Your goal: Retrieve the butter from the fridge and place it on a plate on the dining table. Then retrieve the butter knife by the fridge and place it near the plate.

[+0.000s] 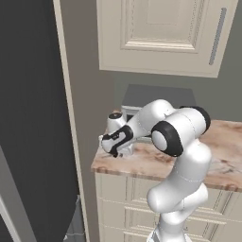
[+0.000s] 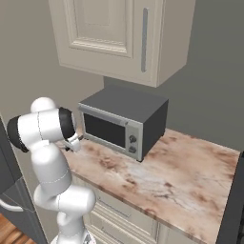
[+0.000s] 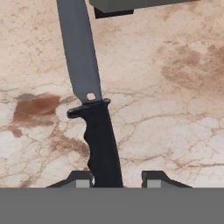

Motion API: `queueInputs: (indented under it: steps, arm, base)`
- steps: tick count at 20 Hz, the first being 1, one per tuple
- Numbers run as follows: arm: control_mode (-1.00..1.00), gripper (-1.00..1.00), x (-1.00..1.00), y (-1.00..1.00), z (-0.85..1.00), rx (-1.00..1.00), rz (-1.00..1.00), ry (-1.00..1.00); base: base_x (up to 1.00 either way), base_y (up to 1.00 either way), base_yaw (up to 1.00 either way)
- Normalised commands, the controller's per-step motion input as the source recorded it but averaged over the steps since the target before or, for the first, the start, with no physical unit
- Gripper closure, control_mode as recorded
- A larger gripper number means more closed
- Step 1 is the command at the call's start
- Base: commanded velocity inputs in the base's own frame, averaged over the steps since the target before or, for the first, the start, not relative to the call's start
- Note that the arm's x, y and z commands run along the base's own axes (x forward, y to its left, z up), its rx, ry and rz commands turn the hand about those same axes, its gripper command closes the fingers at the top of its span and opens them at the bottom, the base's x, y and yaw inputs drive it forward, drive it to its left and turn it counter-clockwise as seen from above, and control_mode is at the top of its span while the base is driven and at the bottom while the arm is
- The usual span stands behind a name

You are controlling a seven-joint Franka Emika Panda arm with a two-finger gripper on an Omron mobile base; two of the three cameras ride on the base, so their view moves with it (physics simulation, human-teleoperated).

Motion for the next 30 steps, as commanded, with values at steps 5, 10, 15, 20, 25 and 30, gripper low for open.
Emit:
queueInputs:
  steps: [5,10,15,20,25,30]
  arm:
    - [-1.0,1.0,0.0,0.0,-0.07,0.0,0.0,-0.06]
    - [-1.0,1.0,0.0,0.01,-0.02,0.0,0.0,-0.06]
    - [-1.0,1.0,-0.07,0.0,0.03,0.0,0.04,0.0]
    - [-1.0,1.0,-0.28,0.03,0.33,0.0,0.14,0.14]
    - [-1.0,1.0,-0.45,0.04,0.35,0.0,0.22,0.09]
    - [-1.0,1.0,-0.73,0.0,0.42,0.0,0.15,-0.02]
  base:
    - [0.0,0.0,0.0]
    - [0.0,0.0,0.0]
    - [0.0,0.0,0.0]
    - [0.0,0.0,0.0]
    - [0.0,0.0,0.0]
    - [0.0,0.0,0.0]
